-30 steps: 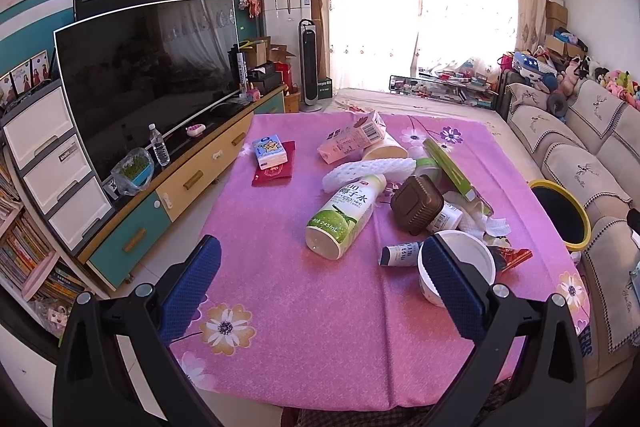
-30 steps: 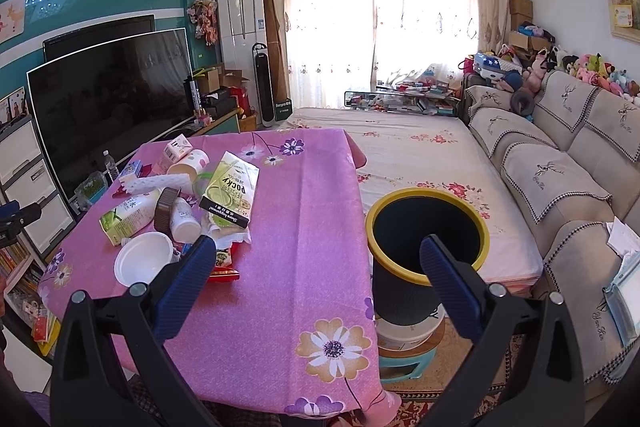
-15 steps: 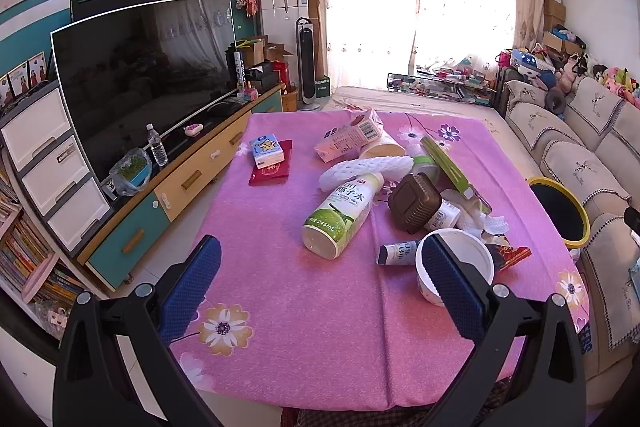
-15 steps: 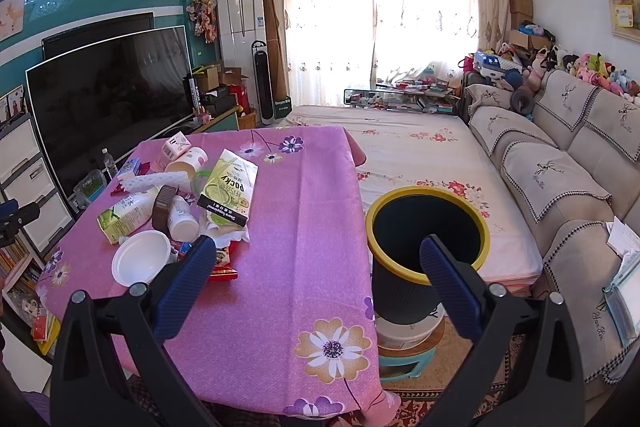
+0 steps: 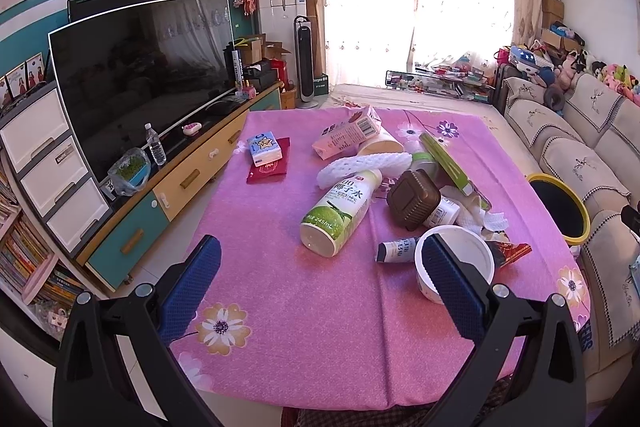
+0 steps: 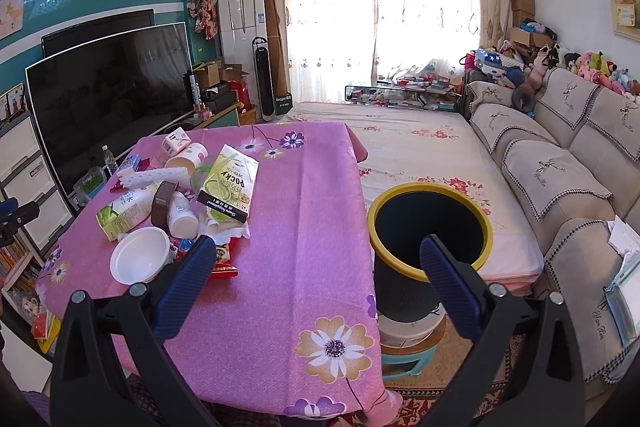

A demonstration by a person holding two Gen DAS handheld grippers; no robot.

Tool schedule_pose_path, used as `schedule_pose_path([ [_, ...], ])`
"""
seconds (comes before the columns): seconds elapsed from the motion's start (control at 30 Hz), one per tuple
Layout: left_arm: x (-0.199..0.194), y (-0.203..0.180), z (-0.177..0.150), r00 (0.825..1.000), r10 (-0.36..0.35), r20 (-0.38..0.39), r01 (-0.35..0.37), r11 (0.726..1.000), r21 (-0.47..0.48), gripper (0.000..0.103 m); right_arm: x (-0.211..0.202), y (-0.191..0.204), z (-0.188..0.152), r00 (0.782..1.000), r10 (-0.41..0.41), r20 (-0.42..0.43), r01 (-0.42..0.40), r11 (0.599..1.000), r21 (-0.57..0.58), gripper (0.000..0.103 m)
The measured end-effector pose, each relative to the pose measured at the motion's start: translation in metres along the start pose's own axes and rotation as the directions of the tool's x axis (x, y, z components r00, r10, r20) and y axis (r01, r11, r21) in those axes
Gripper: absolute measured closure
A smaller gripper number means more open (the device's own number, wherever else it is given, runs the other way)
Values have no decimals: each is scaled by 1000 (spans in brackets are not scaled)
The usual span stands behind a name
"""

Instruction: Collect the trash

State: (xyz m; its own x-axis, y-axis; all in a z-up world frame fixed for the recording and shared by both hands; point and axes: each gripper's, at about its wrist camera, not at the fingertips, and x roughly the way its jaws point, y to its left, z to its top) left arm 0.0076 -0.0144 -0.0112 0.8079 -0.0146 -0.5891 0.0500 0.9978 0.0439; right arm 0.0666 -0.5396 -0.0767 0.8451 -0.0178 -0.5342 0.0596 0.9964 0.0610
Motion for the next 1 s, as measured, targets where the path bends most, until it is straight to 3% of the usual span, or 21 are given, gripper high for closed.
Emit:
schedule_pose_path([
  [1.0, 24, 1, -4, 999, -1, -47, 1, 1000, 1, 4, 20, 5, -3, 999, -3, -52, 1, 1000, -23, 6],
])
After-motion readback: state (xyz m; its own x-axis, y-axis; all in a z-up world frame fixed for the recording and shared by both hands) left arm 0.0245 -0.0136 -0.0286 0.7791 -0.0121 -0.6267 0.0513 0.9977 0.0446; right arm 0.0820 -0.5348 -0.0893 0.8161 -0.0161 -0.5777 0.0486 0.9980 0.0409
